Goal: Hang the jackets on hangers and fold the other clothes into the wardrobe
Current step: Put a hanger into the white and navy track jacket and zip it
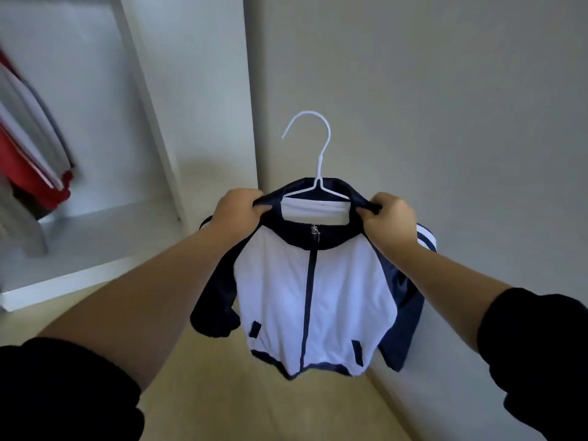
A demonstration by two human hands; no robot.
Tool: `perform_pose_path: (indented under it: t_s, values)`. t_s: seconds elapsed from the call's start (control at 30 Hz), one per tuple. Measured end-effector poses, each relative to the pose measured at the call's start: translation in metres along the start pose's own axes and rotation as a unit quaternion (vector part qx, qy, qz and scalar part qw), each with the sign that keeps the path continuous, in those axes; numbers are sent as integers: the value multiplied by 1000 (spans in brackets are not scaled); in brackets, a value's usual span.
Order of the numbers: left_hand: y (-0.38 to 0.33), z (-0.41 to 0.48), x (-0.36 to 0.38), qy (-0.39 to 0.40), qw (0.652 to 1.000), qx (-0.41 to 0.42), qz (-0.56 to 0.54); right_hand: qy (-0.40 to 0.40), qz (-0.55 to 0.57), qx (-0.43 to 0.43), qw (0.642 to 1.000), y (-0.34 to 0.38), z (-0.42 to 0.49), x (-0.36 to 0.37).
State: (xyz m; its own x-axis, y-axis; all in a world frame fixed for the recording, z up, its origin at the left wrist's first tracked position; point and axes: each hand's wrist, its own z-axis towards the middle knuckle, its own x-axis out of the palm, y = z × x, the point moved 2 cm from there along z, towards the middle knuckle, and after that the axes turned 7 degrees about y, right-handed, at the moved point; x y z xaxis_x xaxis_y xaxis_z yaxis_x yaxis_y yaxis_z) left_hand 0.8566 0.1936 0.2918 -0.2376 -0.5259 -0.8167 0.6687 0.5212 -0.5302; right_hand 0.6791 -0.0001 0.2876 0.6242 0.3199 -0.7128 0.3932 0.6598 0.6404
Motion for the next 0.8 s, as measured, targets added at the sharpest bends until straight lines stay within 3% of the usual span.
perform_pose_path:
  t_s: [0.43,0.63,0.8]
  values:
    - [-11,5,-290,-45,992,-118,7,191,-55,-43,979,276,77,-97]
    - [25,-21,-401,-83,977,-181,74,290,-21,-81,953,381,90,-88]
    - [78,-38,-457,-117,973,-173,100,328,-25,-117,937,443,103,-49]
